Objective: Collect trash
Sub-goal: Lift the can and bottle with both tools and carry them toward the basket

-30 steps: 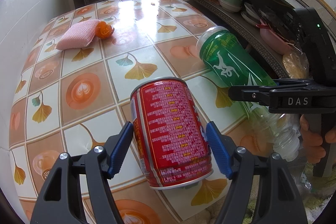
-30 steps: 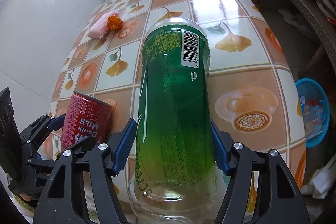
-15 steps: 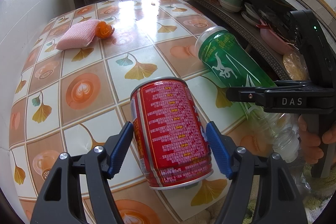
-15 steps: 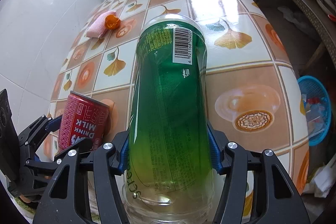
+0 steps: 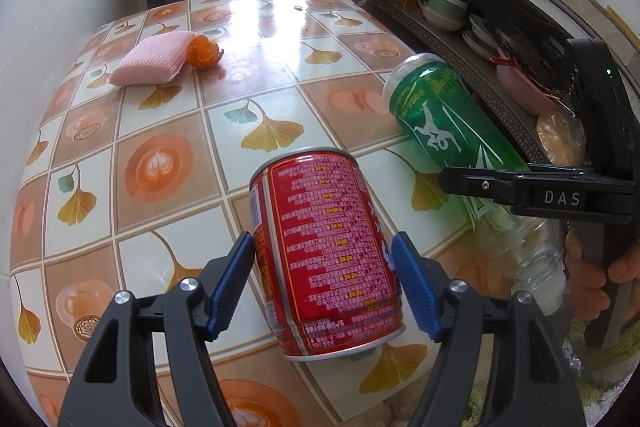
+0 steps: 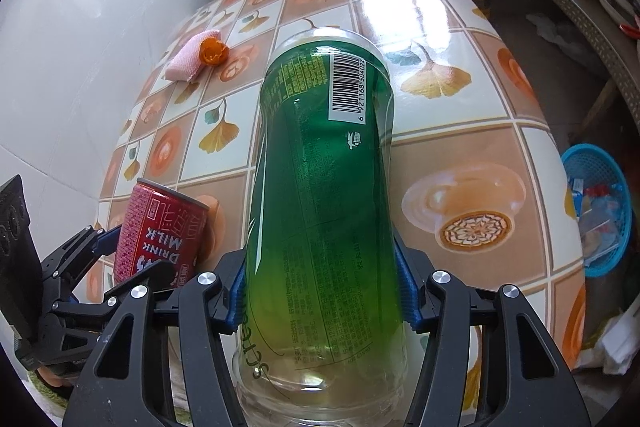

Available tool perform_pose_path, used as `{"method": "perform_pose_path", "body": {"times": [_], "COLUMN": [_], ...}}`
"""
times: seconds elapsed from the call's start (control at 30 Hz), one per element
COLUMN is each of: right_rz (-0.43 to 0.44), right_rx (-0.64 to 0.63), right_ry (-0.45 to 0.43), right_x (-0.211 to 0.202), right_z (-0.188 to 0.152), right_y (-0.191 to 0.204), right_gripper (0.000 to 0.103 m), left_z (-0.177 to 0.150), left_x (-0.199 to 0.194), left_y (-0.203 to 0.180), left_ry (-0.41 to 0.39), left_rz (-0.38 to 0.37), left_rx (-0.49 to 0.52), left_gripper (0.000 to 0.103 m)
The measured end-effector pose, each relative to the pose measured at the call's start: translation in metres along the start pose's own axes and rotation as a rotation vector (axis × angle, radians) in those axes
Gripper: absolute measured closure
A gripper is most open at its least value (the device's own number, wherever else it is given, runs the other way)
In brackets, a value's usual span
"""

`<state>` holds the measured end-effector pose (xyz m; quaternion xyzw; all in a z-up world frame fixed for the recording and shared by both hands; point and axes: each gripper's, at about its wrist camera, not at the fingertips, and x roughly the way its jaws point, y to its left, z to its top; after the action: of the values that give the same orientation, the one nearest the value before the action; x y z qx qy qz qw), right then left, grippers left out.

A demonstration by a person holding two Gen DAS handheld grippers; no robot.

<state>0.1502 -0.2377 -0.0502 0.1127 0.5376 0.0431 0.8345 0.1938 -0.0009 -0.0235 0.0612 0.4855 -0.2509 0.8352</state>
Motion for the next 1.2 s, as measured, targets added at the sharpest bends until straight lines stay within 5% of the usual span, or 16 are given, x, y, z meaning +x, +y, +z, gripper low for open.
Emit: {"method": "perform_pose_path", "body": {"times": [1.2], "right_rz": [0.040], "right_rx": [0.018], "right_ry": [-0.038], "right_x": [-0.018], "right_z": [-0.002], "right_y": [-0.009], "right_gripper": [0.048], "left_z": [0.008], "left_x": [-0.022], "left_y": [0.005], "left_ry": [-0.057], "left_rz": [-0.022], "left_rx": [-0.060], "left_gripper": [0.037]}}
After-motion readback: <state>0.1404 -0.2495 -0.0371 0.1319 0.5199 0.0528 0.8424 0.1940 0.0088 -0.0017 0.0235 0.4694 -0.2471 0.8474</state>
